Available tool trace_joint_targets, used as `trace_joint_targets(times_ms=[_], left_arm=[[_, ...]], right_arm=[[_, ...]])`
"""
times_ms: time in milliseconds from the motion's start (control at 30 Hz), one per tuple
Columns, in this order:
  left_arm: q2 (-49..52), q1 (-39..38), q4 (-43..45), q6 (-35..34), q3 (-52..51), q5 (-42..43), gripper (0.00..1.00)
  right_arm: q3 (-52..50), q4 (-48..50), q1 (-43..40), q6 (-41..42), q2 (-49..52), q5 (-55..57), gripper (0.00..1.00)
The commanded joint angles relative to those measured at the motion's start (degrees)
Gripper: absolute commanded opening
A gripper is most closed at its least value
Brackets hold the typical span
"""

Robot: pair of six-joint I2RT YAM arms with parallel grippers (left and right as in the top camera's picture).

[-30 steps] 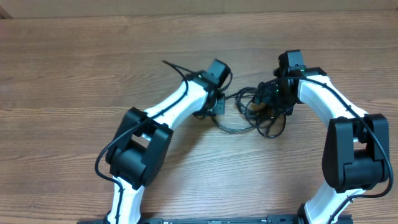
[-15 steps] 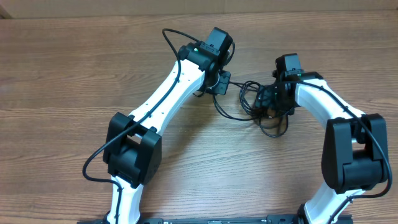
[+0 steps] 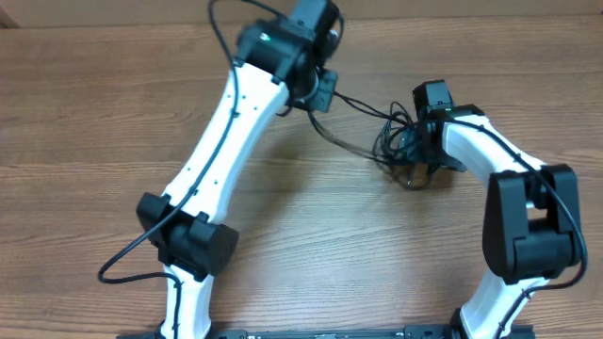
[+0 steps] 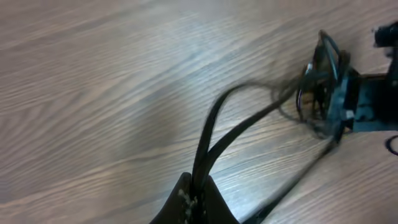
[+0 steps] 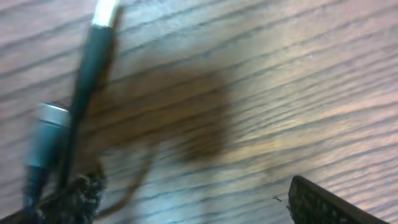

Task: Untangle cables
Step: 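Pull the grasped cable up and away with the left gripper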

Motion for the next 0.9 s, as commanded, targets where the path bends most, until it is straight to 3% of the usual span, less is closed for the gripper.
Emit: trace_joint_targets(times_ms=[0,200,433,633,867], left_arm=[[-2.1,4.8,-3.4,0.9,7.8,-5.0,0.04],[-2.9,11.3,-9.8,-2.3,16.6,-9.2,0.04],[-5.9,18.7,-12.1,-8.1,18.8,-9.3,0.04],[-6.3,19.6,-13.3,-8.2,18.8,-9.3,0.04],[-6.2,18.7,-14.8,-8.1,17.0,-8.1,0.04]], right_arm=[[0.0,-0.2,-1.9,1.1,3.2,6.9,0.97],[0.0,-0.7,-5.4,1.2,3.5,6.9,1.0],[0.0,-1.4,-9.2,1.8,3.5,4.1,1.0],[0.0,-0.7,-9.5,1.8,3.5,1.2,1.0],[0.0,-0.5,-9.5,-0.9,3.5,-13.2,1.0]])
